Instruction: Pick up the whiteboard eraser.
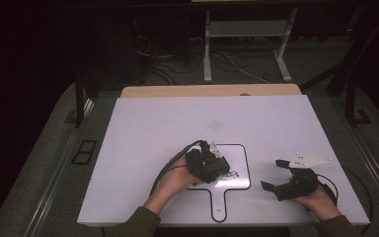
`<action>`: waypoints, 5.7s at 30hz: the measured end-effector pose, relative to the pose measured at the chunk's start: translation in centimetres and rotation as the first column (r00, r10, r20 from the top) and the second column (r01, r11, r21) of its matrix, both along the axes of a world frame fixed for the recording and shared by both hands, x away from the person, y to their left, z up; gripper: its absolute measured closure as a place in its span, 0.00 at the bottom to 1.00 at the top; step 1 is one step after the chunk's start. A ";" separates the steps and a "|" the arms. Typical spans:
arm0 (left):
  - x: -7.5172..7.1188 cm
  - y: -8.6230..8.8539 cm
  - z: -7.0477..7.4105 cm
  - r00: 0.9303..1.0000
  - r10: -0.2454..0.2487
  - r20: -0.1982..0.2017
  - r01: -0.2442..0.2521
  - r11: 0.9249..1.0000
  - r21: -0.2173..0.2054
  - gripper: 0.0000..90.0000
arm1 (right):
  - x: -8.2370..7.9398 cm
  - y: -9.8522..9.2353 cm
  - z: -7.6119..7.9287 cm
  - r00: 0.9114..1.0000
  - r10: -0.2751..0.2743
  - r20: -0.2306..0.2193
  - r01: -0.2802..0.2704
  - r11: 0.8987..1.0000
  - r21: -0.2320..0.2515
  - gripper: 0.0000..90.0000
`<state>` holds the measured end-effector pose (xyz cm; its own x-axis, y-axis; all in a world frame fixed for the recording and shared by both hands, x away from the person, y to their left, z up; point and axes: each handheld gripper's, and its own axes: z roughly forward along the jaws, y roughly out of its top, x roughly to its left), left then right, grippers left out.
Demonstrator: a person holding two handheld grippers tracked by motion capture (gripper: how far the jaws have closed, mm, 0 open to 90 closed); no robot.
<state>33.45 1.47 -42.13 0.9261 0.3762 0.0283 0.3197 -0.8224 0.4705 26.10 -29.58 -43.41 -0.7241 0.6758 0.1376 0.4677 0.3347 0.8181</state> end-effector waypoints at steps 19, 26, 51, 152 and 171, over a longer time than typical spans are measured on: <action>-0.6 -0.5 0.0 1.000 -0.002 0.030 0.001 1.000 0.018 0.43 | 0.0 0.0 0.0 1.000 -0.002 0.000 0.002 1.000 0.002 0.00; -1.1 -0.6 0.0 1.000 -0.011 0.016 0.011 1.000 0.015 0.43 | 0.0 0.0 0.0 1.000 0.000 0.001 0.000 1.000 -0.001 0.00; 2.1 -0.7 0.2 0.998 0.025 0.050 -0.028 0.998 0.055 0.43 | 0.1 -0.1 -0.1 1.000 -0.002 0.000 0.002 1.000 -0.003 0.00; 1.5 -5.9 0.2 0.996 -0.076 0.037 0.074 0.996 0.053 0.43 | 0.0 -0.4 -0.1 1.000 -0.007 0.003 0.007 1.000 -0.003 0.00; 1.1 -6.2 0.1 0.996 -0.084 0.035 0.083 0.996 0.036 0.43 | 0.0 -0.5 0.0 1.000 -0.007 0.008 0.007 1.000 0.000 0.00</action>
